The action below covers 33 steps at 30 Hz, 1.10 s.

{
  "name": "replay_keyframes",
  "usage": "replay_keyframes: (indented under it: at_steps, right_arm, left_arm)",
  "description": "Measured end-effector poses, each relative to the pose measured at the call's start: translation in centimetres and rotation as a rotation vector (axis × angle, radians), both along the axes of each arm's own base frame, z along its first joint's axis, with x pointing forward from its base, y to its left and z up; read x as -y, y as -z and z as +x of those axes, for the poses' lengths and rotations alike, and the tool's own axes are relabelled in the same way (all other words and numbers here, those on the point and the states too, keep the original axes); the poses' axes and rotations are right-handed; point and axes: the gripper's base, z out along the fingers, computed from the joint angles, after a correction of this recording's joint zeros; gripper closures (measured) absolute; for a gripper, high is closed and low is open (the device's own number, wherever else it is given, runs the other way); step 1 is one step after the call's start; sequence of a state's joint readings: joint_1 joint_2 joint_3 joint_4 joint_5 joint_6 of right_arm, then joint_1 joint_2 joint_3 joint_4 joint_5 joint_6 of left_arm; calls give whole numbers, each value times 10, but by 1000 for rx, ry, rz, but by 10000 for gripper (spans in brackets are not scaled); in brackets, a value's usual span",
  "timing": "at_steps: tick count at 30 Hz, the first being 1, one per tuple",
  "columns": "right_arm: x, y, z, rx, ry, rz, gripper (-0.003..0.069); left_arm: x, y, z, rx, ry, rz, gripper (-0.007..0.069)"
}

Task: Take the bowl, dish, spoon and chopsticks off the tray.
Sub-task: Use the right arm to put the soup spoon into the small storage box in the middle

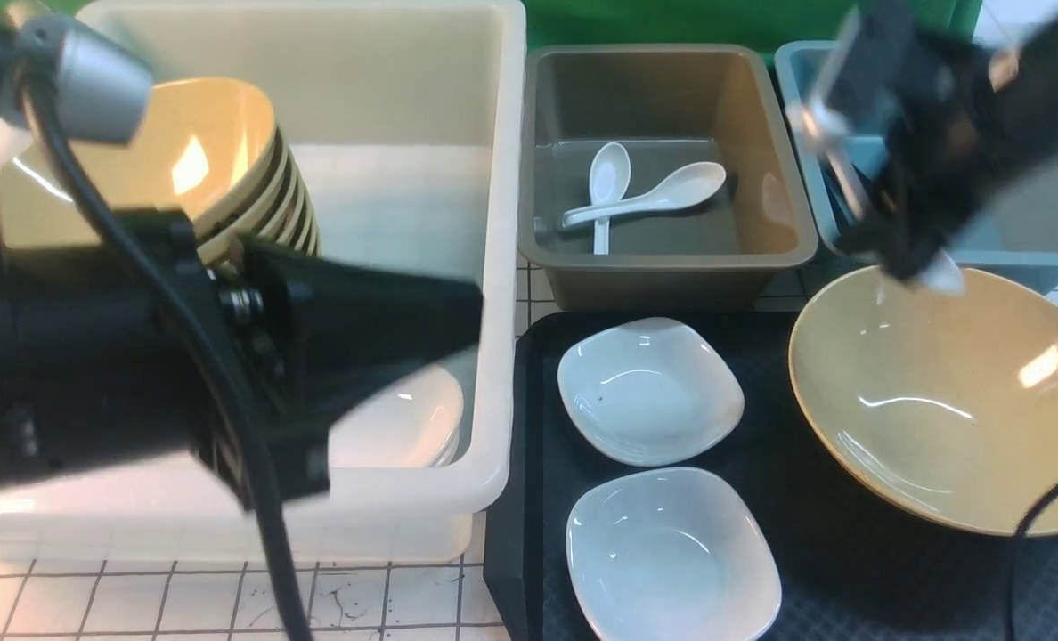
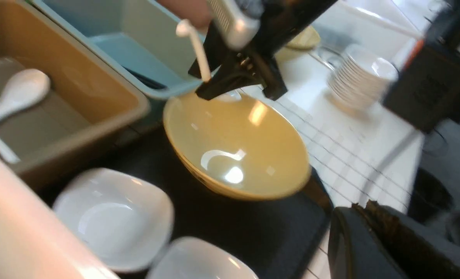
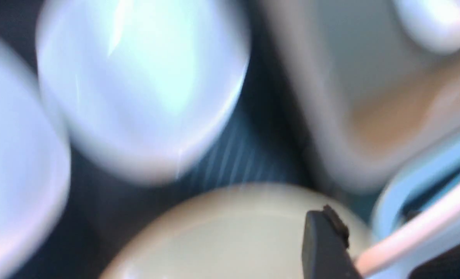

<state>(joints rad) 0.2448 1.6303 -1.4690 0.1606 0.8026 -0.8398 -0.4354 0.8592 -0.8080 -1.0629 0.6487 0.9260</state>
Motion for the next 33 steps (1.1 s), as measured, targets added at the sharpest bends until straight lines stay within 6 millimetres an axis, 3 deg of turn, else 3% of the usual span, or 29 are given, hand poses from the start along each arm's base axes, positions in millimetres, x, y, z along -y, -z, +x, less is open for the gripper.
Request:
replay_keyframes:
  at_steps: [2,5,11,14,17,21,26,30,33]
  right_arm:
    - [-21,-14,14,79,-27,49,396]
    - [-48,-13,44,175,-61,79,396]
    - [-73,37,110,251,-42,90,401]
    - [-77,71,130,265,-16,81,401]
    - [-80,94,141,287,-1,78,400]
    - [-81,109,146,283,9,76,310]
    - [-81,107,143,238,23,85,160]
    - [-76,85,124,112,32,79,130]
    - [-67,44,93,-24,66,74,166]
  left_arm:
    - [-3,-3,6,29,-76,-27,624]
    - [-10,-9,15,78,-192,-67,624]
    - [-20,-18,21,141,-327,-127,624]
    - [-19,-18,21,135,-324,-133,624]
    - [-19,-18,20,128,-313,-131,624]
    - [-18,-17,20,126,-307,-130,624]
    - [-18,-17,19,122,-297,-128,624]
    - [-17,-17,17,115,-280,-124,624]
    - [-15,-15,16,107,-255,-114,624]
